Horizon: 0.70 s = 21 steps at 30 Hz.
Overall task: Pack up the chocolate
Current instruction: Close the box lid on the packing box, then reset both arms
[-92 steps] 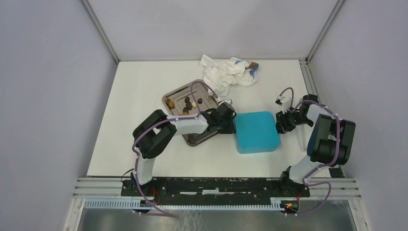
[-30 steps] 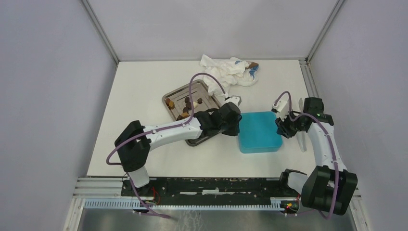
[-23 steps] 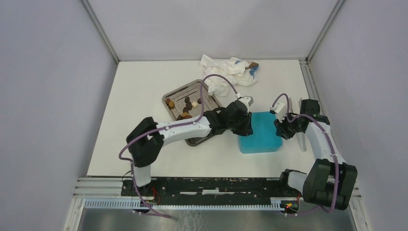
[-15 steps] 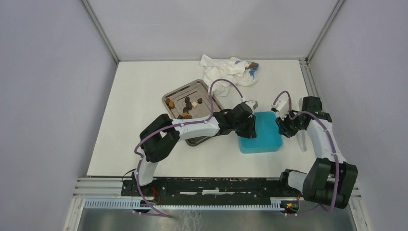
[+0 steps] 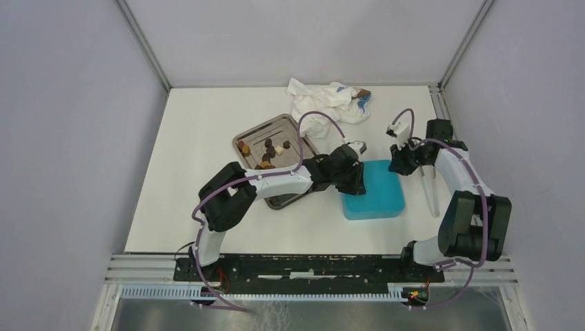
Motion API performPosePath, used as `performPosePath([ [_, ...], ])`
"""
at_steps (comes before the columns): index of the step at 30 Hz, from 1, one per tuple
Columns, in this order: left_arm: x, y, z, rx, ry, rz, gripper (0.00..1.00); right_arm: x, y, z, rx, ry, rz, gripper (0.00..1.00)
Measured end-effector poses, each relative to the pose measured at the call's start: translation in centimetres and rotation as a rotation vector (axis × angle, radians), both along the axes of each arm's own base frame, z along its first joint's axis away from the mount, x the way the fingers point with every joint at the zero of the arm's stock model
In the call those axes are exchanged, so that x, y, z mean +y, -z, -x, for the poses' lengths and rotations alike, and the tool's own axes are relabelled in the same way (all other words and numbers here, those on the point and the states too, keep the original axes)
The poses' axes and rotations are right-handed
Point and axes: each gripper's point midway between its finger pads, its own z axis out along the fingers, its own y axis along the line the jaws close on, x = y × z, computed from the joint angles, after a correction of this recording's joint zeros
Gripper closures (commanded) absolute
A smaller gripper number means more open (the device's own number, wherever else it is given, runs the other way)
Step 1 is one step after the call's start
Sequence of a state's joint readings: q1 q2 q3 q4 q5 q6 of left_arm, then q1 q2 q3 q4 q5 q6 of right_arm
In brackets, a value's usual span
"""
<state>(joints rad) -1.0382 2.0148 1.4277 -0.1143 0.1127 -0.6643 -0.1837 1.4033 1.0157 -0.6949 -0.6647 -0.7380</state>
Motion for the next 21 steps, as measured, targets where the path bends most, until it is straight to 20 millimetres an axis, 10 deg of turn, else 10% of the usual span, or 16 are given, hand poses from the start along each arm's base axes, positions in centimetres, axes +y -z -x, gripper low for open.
performPosePath([
  [3,0.1,0.0,0.0,0.002,0.001,0.0,0.71,0.4,4.8,1.9,0.154,0.032,-0.008,0.87],
  [9,0.3,-0.3,0.4,0.003,0.021,0.011,0.65,0.2,4.6,0.6,0.107,0.046,0.035,0.8],
  [12,1.0,-1.4,0.6,-0.024,0.035,0.008,0.55,-0.3,3.4,1.0,0.102,0.05,0.059,0.61],
  [16,2.8,-7.0,0.5,-0.15,0.036,0.066,0.35,-0.7,-3.2,0.0,-0.074,0.06,0.086,0.05],
  [21,8.8,-19.2,1.0,-0.415,-0.048,0.227,0.0,-1.3,-16.9,0.0,-0.496,0.172,0.109,0.02],
])
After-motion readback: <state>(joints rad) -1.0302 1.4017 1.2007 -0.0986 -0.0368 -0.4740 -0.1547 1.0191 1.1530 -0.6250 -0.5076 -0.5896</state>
